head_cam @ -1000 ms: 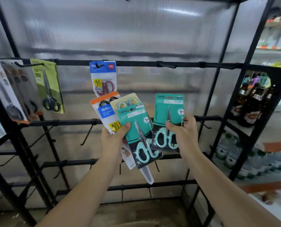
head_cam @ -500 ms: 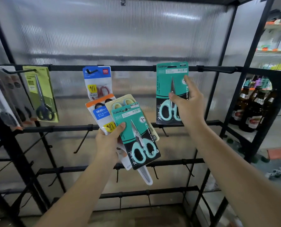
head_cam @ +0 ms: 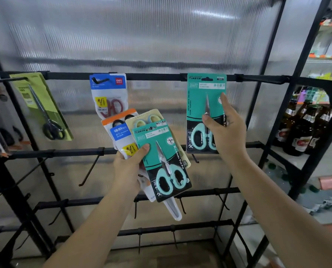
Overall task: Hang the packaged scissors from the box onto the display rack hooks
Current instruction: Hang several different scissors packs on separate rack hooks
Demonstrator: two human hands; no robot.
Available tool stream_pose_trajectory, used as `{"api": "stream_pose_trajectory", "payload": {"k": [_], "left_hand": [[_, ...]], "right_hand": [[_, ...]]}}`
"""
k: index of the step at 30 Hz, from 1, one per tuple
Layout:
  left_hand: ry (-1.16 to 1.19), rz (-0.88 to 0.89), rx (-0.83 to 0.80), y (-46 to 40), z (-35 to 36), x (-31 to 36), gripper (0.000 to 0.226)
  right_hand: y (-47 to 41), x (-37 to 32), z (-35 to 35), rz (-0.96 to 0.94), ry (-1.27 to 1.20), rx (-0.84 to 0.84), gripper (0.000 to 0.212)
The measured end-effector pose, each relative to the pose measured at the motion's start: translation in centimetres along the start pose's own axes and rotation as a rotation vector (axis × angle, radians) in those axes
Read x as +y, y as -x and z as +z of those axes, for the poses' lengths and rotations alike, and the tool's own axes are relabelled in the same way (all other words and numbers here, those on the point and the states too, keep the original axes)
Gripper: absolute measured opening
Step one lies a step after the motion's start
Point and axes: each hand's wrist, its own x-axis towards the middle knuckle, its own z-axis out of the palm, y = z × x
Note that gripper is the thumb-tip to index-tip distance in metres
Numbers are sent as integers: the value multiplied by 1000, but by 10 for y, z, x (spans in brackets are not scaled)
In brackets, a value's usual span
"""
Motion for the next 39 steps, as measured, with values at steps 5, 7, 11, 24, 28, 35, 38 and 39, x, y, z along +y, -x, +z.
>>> {"api": "stream_pose_trajectory", "payload": {"k": [5,7,11,24,28,35,38,39], "left_hand": [[19,-20,-70,-15,3,8,20],[58,-35,-105,-21,6,11,23],[87,-56,-161,-28,10,13,20],[100,-74,-246,-32,-6,20,33],[102,-43,-224,-33,-6,27,35],[160,36,-208,-18,6,35,18],[159,37,-157,-9,17,22,18],[163,21,-139,-7,21,15,17]], "right_hand": [[0,-2,1,-1,68,28,68],[0,-6,1,2,94,44,68],[1,-13,1,-14,156,55,69],[-61,-6,44,2,594,-93,61],[-95,10,62,61,681,-207,64],[-68,12,53,73,478,-186,48],[-9,4,39,154,178,-437,40],[12,5,34,168,141,-499,35]]}}
